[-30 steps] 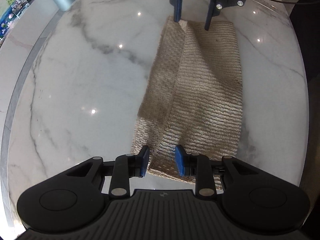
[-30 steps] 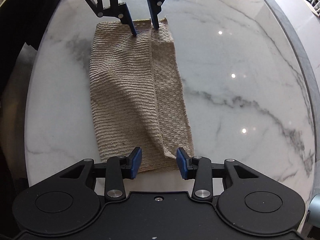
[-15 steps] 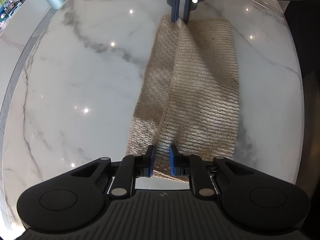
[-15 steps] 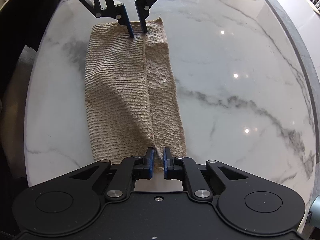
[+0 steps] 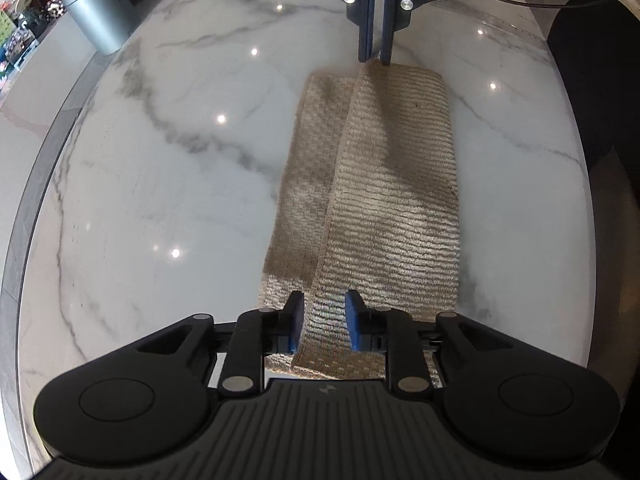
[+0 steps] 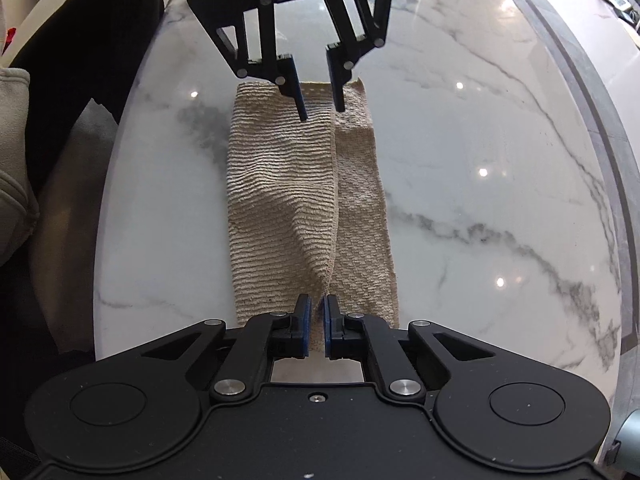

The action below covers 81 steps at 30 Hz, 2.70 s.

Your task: Fold towel

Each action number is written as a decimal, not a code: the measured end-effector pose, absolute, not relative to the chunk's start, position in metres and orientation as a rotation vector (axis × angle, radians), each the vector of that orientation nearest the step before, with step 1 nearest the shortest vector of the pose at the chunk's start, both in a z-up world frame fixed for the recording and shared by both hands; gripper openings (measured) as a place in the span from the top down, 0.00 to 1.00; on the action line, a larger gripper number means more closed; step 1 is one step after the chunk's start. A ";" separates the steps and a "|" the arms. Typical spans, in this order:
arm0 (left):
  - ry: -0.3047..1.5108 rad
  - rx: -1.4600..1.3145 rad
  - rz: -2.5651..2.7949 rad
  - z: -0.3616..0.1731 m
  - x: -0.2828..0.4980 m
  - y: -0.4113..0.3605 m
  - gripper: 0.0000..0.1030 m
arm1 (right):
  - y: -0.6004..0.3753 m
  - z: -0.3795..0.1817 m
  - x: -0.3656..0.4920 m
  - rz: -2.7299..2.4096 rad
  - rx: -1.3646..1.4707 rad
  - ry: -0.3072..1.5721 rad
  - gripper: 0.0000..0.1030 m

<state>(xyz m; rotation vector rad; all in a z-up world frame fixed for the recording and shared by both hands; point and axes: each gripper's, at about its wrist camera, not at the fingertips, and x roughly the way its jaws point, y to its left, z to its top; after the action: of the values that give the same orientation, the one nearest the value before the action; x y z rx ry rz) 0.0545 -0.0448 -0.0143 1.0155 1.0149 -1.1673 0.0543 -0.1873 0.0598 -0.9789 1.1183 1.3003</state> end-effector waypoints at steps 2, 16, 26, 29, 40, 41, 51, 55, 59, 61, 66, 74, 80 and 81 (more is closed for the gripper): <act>1.016 1.028 -1.172 -0.016 0.055 -0.055 0.72 | -0.186 0.064 0.052 1.308 -0.982 1.115 0.95; 1.062 1.033 -1.192 -0.023 0.059 -0.063 0.72 | -0.190 0.091 0.053 1.337 -0.899 1.063 0.97; 1.073 1.045 -1.182 -0.022 0.062 -0.060 0.72 | -0.185 0.038 0.064 1.317 -1.016 1.101 0.76; 1.080 1.042 -1.178 -0.025 0.064 -0.056 0.72 | -0.184 0.025 0.070 1.316 -1.024 1.125 0.76; 1.109 0.986 -1.166 -0.029 0.073 -0.045 0.72 | -0.189 -0.004 0.076 1.281 -1.062 1.160 0.84; 1.108 0.979 -1.164 -0.029 0.073 -0.044 0.72 | -0.189 -0.003 0.075 1.281 -1.062 1.159 0.89; 1.107 0.976 -1.131 -0.029 0.073 -0.044 0.65 | -0.200 0.035 0.046 1.357 -1.088 1.032 1.00; 1.102 0.967 -1.113 -0.029 0.072 -0.043 0.64 | -0.199 0.059 0.038 1.399 -1.031 1.004 1.00; 1.094 0.947 -1.094 -0.029 0.070 -0.040 0.66 | -0.193 0.075 0.021 1.462 -1.007 0.985 1.00; 1.088 0.946 -1.087 -0.028 0.068 -0.040 0.66 | -0.190 0.080 0.015 1.484 -1.008 0.974 1.00; 1.087 0.944 -1.074 -0.027 0.065 -0.042 0.75 | -0.186 0.091 0.000 1.512 -1.011 0.959 1.00; 1.098 0.934 -1.074 -0.026 0.056 -0.045 0.94 | -0.194 0.092 0.010 1.443 -1.008 0.975 1.00; 1.113 0.923 -1.073 -0.011 0.051 -0.043 0.98 | -0.198 0.086 0.018 1.369 -0.999 1.004 1.00; 1.110 0.922 -1.072 -0.008 0.050 -0.042 0.98 | -0.199 0.087 0.020 1.354 -0.996 1.006 1.00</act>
<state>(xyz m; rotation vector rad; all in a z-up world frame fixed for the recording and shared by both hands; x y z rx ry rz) 0.0502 -0.0423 -0.0082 0.9218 1.1095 -1.0718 0.0205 -0.1989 0.0866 -0.9961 1.0065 1.3539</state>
